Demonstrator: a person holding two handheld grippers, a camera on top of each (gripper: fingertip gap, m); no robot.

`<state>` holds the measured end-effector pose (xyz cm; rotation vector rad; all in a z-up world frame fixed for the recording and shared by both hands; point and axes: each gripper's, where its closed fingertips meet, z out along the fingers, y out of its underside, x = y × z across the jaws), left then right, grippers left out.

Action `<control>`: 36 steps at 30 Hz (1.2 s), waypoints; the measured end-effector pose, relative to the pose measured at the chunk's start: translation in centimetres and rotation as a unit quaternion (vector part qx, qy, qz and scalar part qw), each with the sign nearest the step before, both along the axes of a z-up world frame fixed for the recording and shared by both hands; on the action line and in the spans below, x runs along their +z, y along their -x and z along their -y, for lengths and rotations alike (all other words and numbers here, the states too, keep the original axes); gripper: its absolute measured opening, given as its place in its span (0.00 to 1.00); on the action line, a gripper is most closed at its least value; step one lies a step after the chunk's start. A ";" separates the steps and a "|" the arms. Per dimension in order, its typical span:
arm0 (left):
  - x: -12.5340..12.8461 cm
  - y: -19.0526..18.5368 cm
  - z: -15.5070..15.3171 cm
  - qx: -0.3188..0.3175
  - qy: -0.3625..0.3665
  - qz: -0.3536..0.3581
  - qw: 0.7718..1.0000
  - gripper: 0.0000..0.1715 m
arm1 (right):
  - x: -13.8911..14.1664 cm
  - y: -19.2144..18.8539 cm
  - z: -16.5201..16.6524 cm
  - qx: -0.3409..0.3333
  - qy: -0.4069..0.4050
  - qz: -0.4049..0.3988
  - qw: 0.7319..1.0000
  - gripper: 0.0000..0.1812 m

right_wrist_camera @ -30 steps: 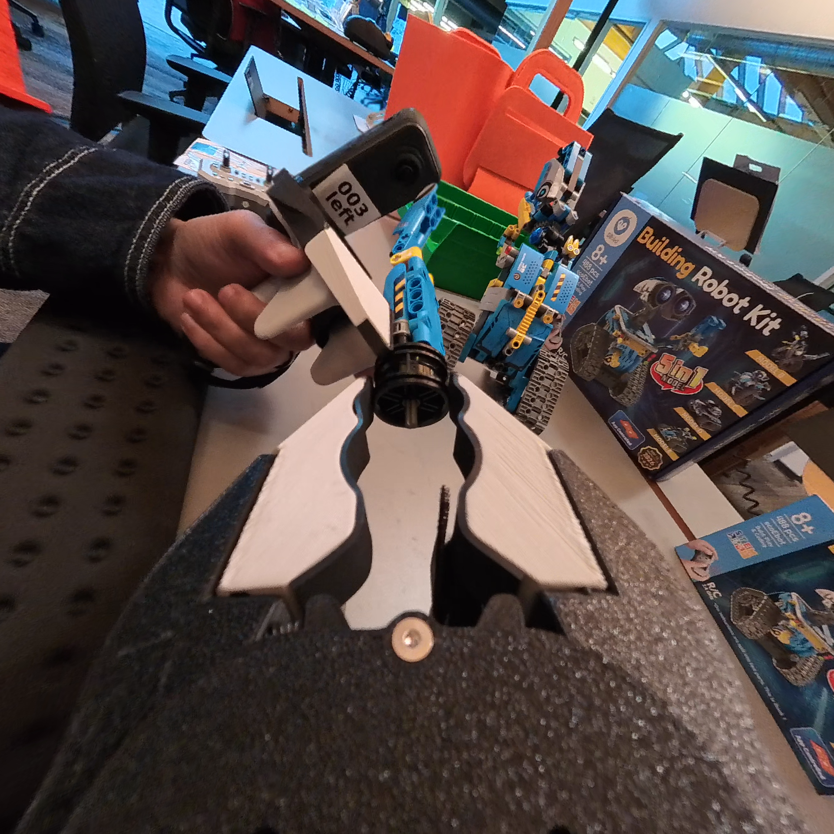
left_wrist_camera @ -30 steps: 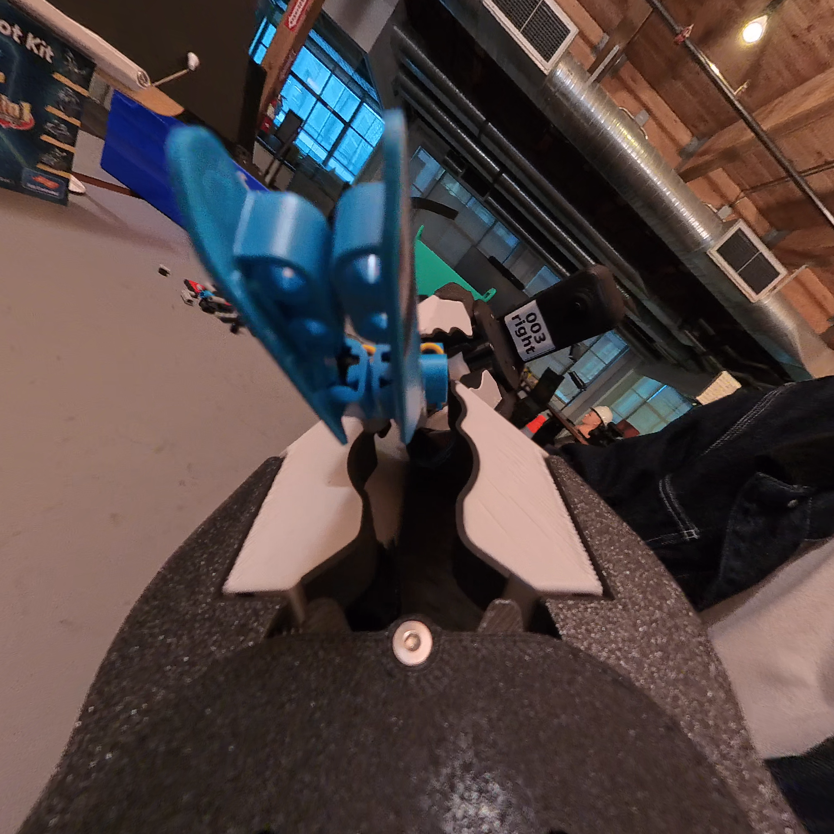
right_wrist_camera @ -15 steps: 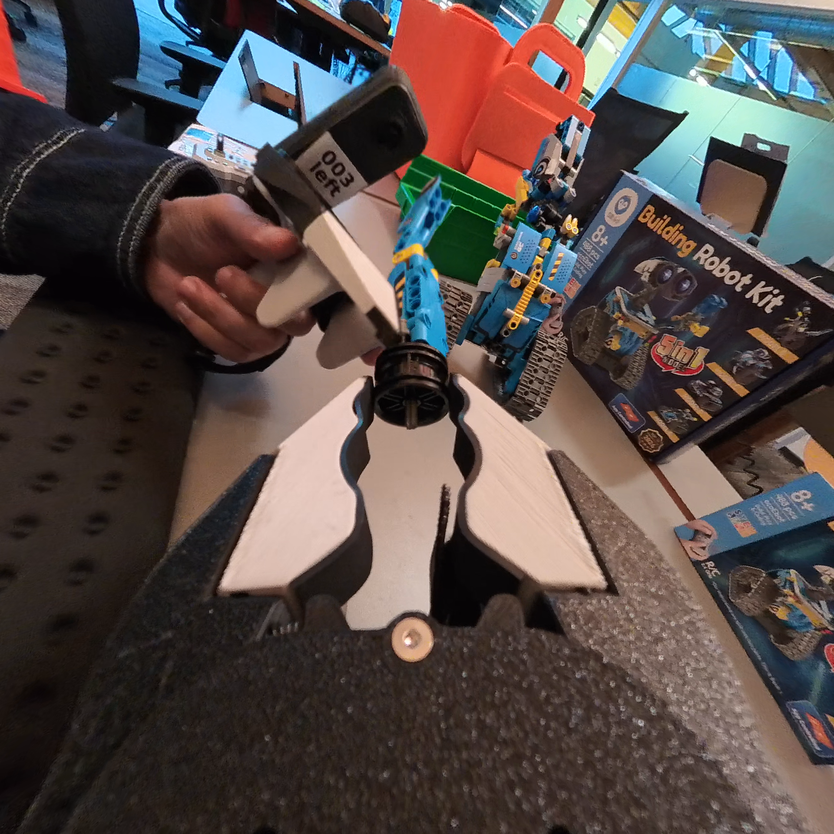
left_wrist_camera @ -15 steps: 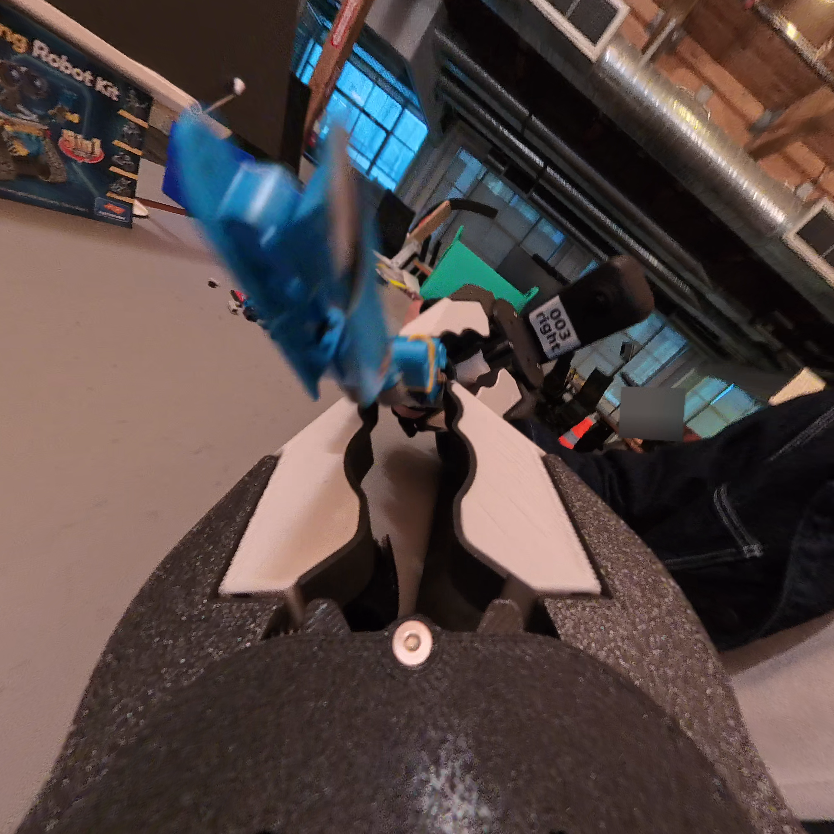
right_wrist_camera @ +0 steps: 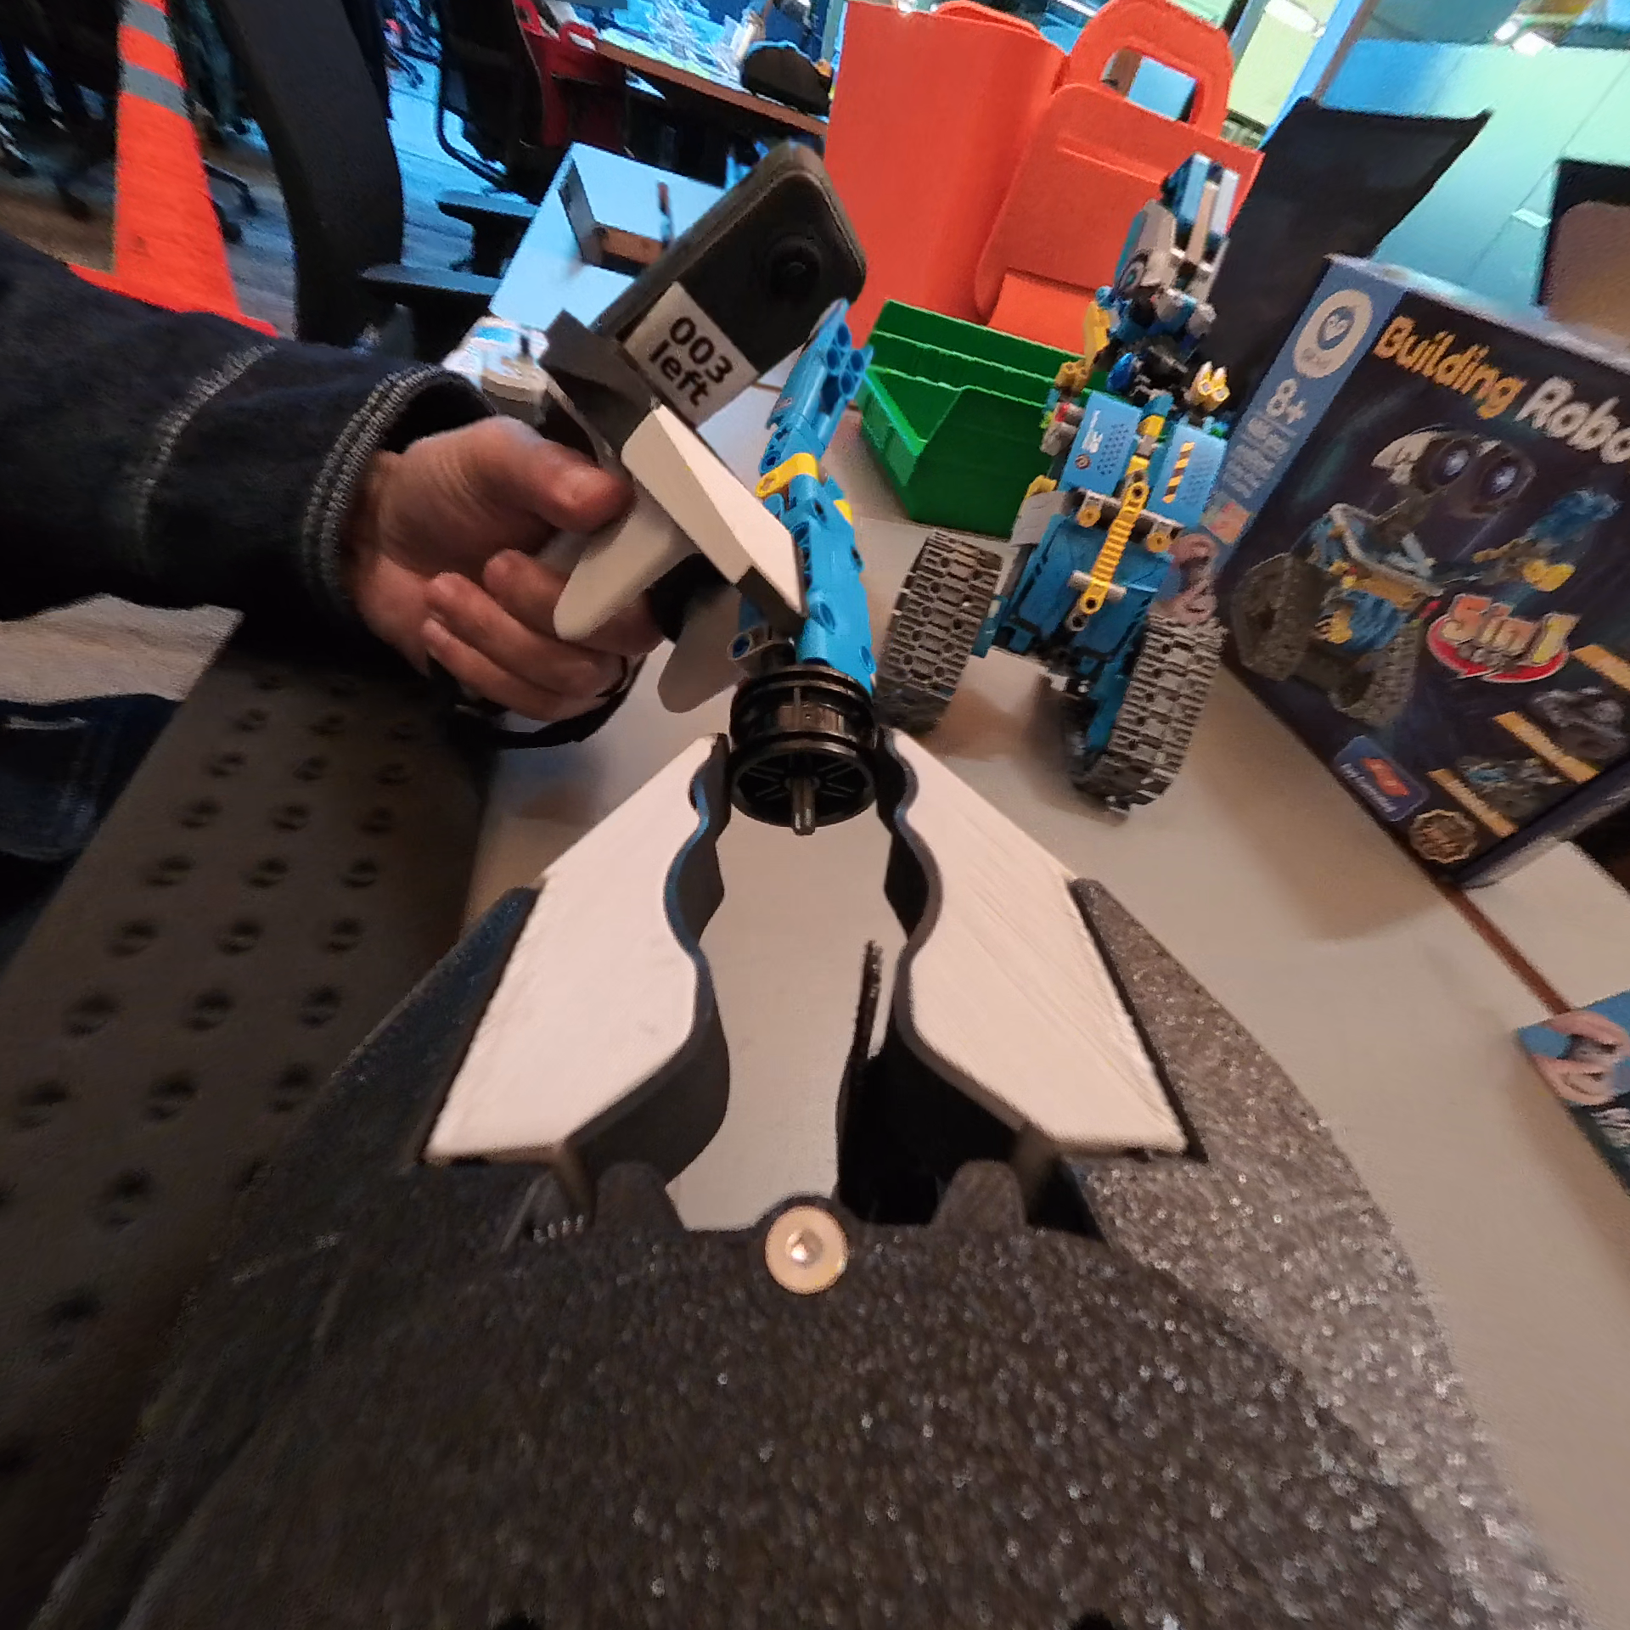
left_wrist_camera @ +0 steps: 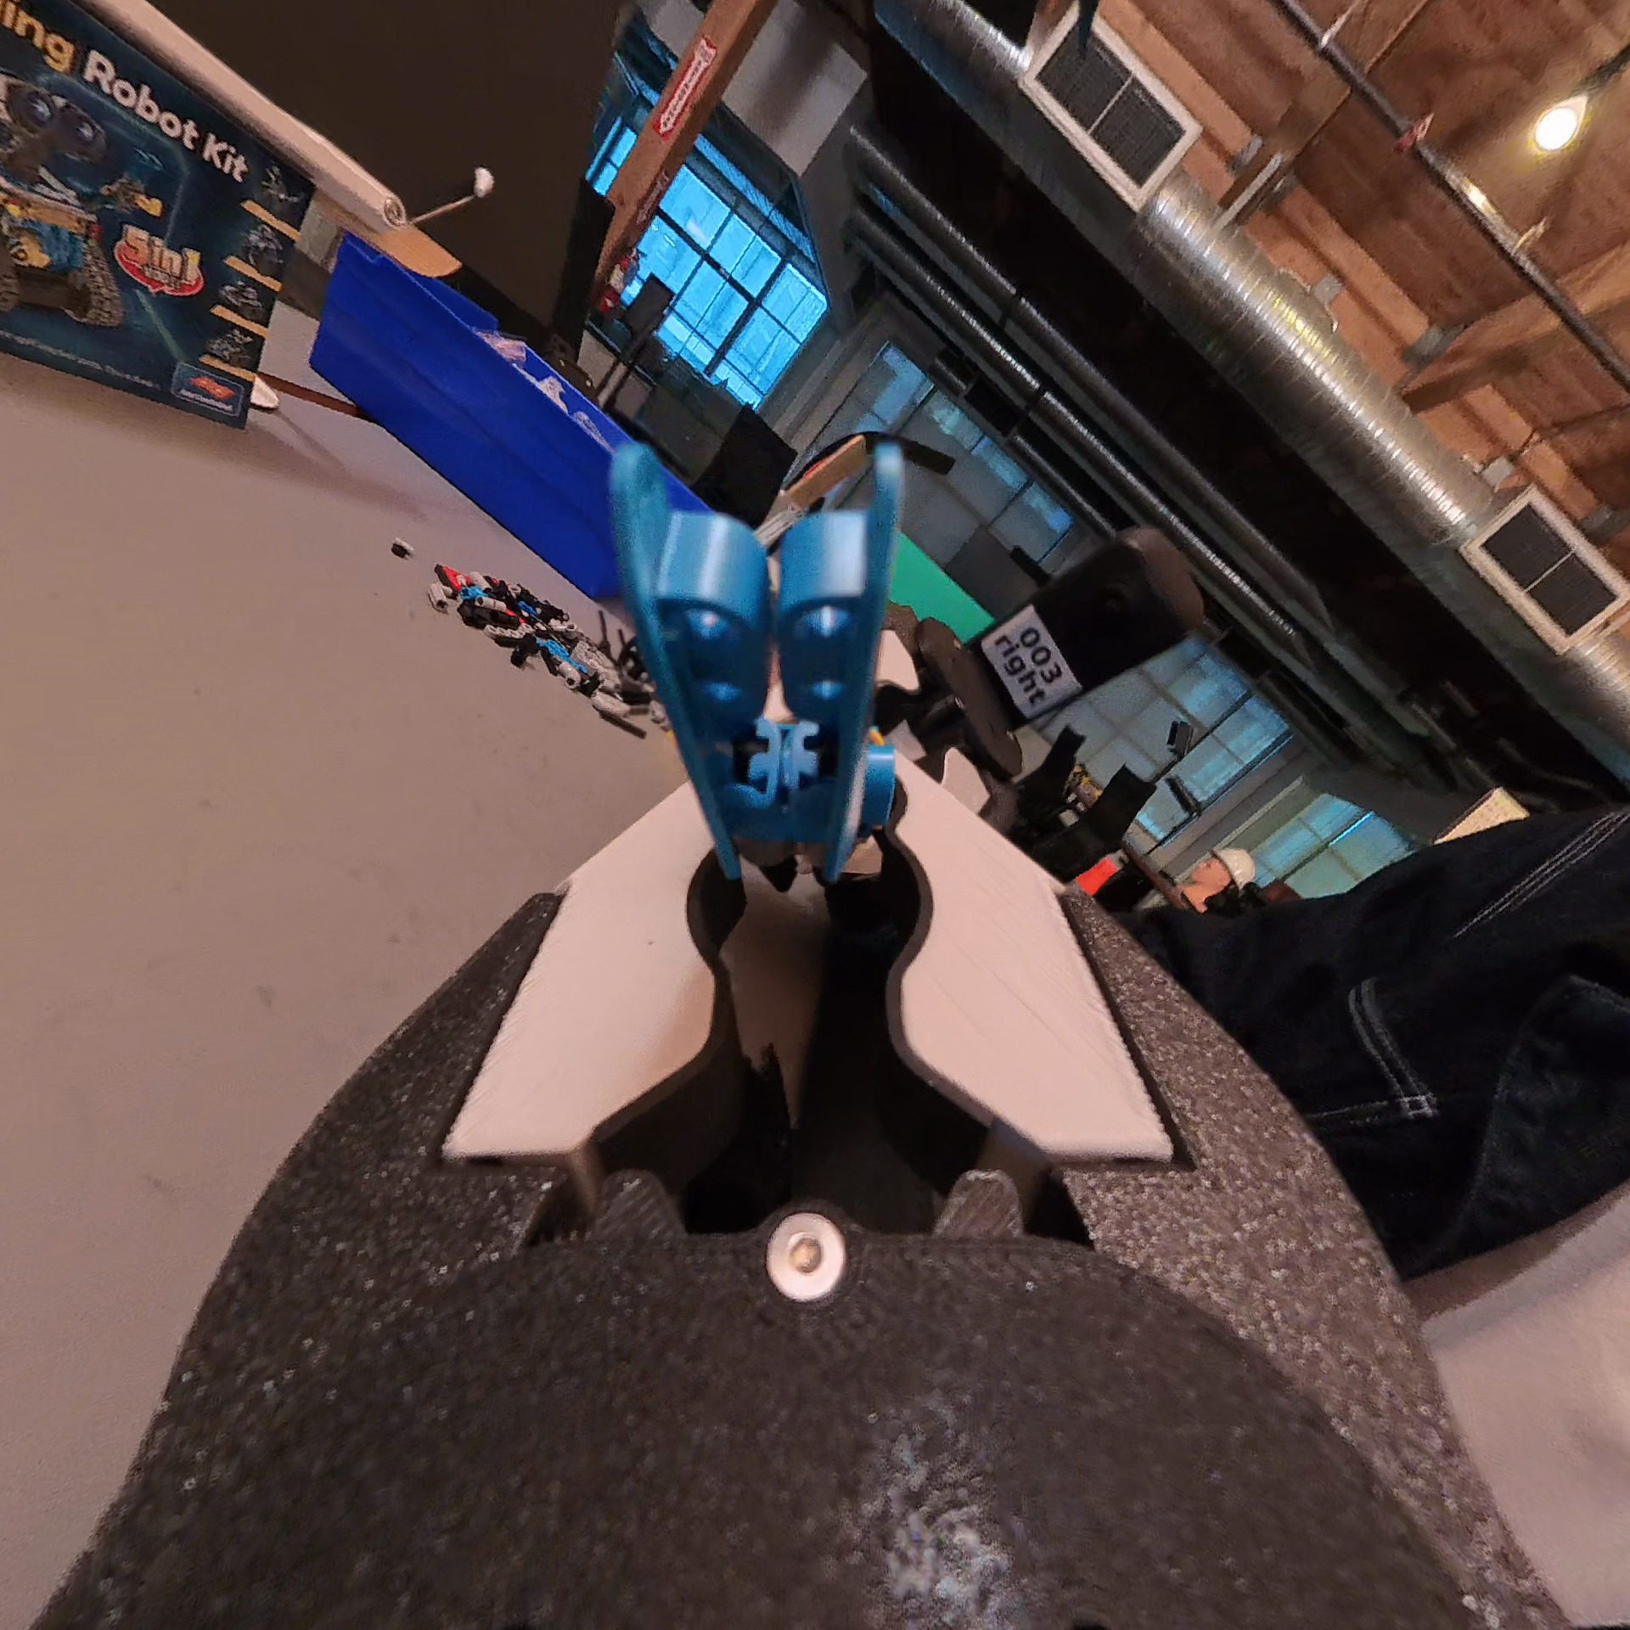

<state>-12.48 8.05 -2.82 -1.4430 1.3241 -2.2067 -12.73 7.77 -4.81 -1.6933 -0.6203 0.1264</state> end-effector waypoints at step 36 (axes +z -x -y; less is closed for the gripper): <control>-2.3 -1.2 -1.0 0.049 -0.038 -0.048 0.997 0.14 | -2.0 -2.6 0.3 -0.045 0.038 -0.066 0.996 0.26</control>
